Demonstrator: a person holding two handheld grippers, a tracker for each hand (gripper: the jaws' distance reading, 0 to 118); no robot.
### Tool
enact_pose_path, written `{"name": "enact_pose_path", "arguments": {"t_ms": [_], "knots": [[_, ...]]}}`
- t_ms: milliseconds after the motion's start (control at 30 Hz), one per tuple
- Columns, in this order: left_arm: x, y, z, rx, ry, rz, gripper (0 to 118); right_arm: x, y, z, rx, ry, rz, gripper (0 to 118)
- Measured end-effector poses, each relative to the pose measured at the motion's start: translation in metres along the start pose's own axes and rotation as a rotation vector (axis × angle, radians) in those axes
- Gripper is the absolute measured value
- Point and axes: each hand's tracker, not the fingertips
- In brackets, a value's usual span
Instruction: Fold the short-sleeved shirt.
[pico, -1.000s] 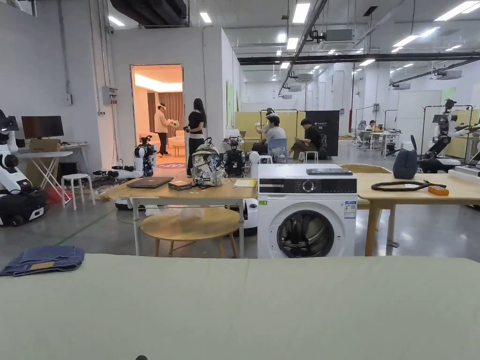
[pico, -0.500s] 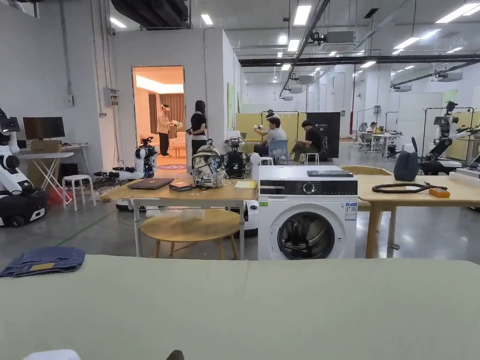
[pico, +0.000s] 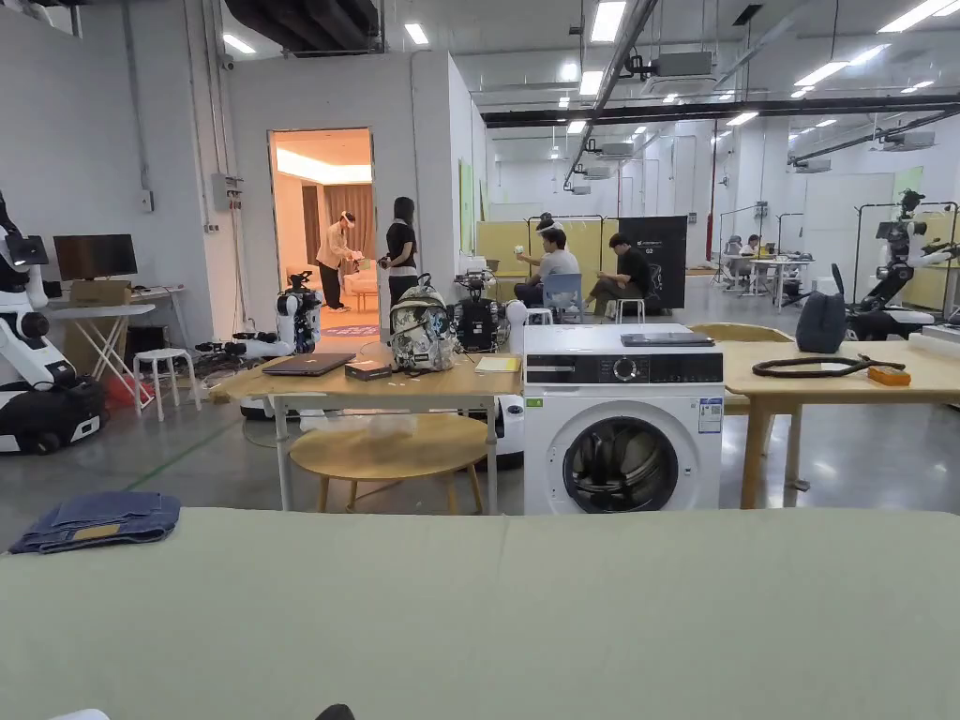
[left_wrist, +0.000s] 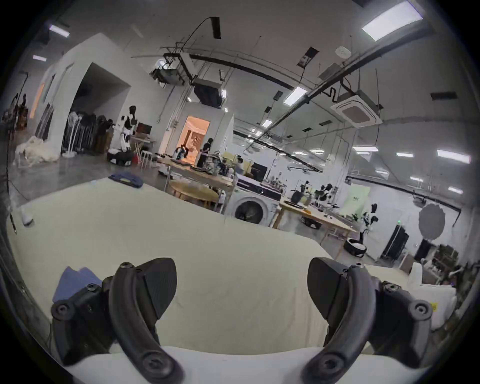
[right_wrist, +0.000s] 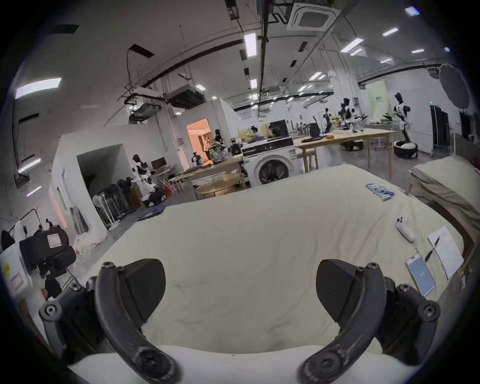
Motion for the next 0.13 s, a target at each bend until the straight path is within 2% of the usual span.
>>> {"name": "enact_pose_path", "arguments": {"t_ms": [67, 133], "knots": [[0.0092, -0.0012, -0.0006, 0.003, 0.000, -0.005, 103, -0.0015, -0.0008, -0.0026, 0.007, -0.045, -0.003, 116], [0.0116, -0.0022, 0.0019, 0.023, 0.016, -0.028, 103, -0.0025, 0.0014, -0.0022, 0.000, -0.048, 0.019, 116]]}}
